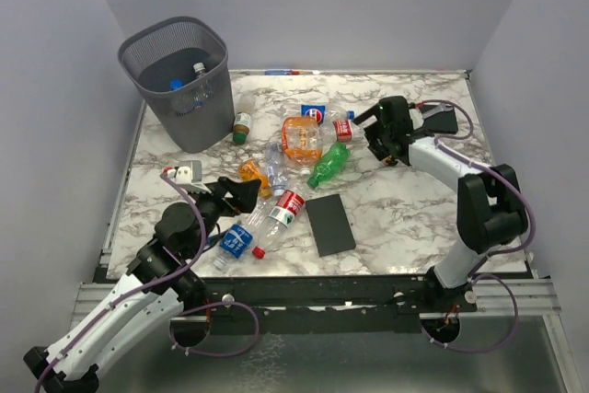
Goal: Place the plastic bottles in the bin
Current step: Pick up the plastic bottle at the center of the board.
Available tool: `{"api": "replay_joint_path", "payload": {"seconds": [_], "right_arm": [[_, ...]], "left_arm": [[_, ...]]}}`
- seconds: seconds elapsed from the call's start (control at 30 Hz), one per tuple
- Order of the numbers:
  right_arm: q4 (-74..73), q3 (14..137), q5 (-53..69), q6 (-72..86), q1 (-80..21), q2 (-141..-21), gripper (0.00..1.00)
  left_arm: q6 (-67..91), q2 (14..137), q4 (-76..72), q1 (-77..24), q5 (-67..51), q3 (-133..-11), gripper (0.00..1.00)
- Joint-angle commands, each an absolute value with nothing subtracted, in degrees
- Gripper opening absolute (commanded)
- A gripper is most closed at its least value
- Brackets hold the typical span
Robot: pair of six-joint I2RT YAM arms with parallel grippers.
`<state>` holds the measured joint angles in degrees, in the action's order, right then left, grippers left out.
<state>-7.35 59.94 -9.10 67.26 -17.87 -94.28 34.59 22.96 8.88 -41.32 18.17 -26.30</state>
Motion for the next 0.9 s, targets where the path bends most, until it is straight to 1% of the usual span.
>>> {"api": "replay_joint_path", "payload": {"seconds": [0.0,0.17,0.47,0.67,0.87], "right_arm": [[-8.8,67.7,-12.7,74.5,-17.8,-101.8,0.98],[-17.8,75.8,-15.4,76.4,-17.1,-109.7,0.97],[-20.7,81.4,-15.5,76.6,-17.1,-116.9,0.94],[-19.9,81.6,-14.4,75.9,-17.0,-120.1,0.83],[-15.8,76.5,-14.0,75.8,-16.7,-118.0,0.71]], "left_arm": [[36.3,18.2,3.3,-41.2,17.9,-23.3,0.99],[36.6,16.4,3.9,-41.2,18.9,-22.9,0.99],[37.3,16.3,4.8,-41.2,18.5,-22.7,0.99],[37.5,16.2,5.9,-41.2,19.1,-22.7,0.99],[37.6,15.6,6.5,-41.2,19.7,-22.5,0.99]]}}
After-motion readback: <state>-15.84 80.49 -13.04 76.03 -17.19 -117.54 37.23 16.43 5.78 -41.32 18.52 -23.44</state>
